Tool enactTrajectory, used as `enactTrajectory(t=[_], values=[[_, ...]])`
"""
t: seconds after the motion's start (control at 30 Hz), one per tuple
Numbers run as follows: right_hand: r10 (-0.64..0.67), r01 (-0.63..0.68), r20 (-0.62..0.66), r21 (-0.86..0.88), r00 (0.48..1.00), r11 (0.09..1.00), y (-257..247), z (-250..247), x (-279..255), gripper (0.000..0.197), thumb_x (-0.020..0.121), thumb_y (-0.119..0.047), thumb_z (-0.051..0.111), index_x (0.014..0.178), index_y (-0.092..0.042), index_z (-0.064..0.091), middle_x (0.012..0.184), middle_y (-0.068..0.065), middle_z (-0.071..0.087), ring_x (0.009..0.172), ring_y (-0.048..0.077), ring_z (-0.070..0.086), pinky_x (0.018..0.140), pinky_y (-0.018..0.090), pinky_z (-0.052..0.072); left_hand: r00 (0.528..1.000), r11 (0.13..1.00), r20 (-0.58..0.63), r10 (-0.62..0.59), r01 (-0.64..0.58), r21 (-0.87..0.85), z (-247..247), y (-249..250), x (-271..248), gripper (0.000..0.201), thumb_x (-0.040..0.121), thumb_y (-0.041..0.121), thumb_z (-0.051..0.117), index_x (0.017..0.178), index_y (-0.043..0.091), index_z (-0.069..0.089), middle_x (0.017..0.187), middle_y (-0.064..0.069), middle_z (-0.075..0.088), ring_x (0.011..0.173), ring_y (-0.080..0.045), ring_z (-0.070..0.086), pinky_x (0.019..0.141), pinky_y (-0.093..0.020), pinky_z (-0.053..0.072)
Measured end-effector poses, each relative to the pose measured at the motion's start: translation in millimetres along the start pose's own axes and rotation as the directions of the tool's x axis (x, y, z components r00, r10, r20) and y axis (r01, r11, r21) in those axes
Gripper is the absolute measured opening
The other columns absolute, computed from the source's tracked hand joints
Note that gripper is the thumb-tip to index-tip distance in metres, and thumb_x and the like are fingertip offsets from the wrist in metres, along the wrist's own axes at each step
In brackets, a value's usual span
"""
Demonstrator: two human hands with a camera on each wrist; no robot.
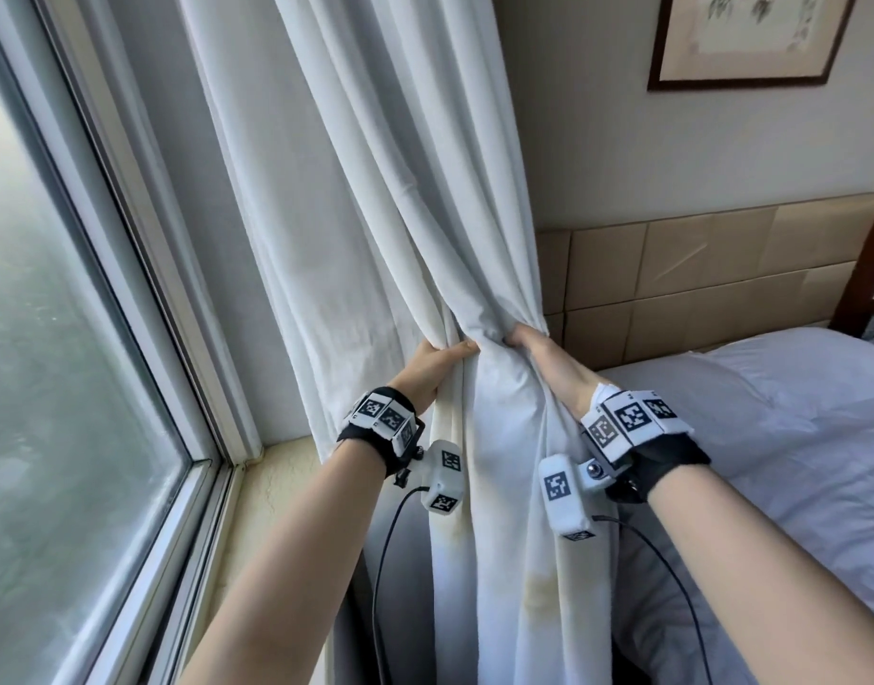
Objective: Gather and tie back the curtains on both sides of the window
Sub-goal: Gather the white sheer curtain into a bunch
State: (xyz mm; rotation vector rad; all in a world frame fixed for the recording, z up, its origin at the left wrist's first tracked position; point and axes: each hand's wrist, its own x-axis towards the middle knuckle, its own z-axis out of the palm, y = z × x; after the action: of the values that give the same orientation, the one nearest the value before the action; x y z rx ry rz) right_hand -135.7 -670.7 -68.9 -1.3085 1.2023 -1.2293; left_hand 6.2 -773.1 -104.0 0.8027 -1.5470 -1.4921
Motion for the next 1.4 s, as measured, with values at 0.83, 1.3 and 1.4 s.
enactTrajectory(t=[0.83, 1.3, 1.4], values=[[-0.251, -0.127, -0.423, -0.687, 0.871, 0.716, 9.2, 14.2, 12.7, 0.030, 0.094, -0.013, 0.037, 0.117, -0.003, 0.052, 0.110, 0.032, 0.057, 0.103, 0.048, 0.055, 0.080, 0.041, 0.045, 0.675, 0.840, -0.554, 0.488, -0.192, 0.507, -24.7, -15.5, -43.8, 0.030, 0.096, 0.026, 0.054, 0.123, 0.014, 0.056, 0.109, 0.008, 0.062, 0.103, -0.011, 0.057, 0.082, -0.019, 0.040], [-0.233, -0.090, -0.360, -0.691, 0.904, 0.717, 11.3, 20.5, 15.2, 0.035, 0.094, -0.009, 0.035, 0.126, -0.005, 0.046, 0.110, 0.031, 0.058, 0.105, 0.047, 0.054, 0.083, 0.040, 0.045, 0.638, 0.569, -0.456, 0.621, 0.033, 0.822, -48.6, 3.8, -74.2, 0.046, 0.090, 0.024, 0.059, 0.057, 0.017, 0.028, 0.054, 0.001, 0.039, 0.059, -0.031, 0.045, 0.052, -0.035, 0.031], [-0.214, -0.095, -0.351, -0.687, 0.911, 0.721, 9.9, 22.5, 13.0, 0.034, 0.094, -0.010, 0.036, 0.126, -0.005, 0.047, 0.112, 0.031, 0.057, 0.105, 0.048, 0.054, 0.086, 0.042, 0.047, 0.629, 0.521, -0.418, 0.655, 0.024, 0.853, -49.7, 4.5, -81.6, 0.040, 0.092, 0.026, 0.057, 0.060, 0.014, 0.036, 0.063, 0.000, 0.044, 0.066, -0.027, 0.049, 0.056, -0.036, 0.040]])
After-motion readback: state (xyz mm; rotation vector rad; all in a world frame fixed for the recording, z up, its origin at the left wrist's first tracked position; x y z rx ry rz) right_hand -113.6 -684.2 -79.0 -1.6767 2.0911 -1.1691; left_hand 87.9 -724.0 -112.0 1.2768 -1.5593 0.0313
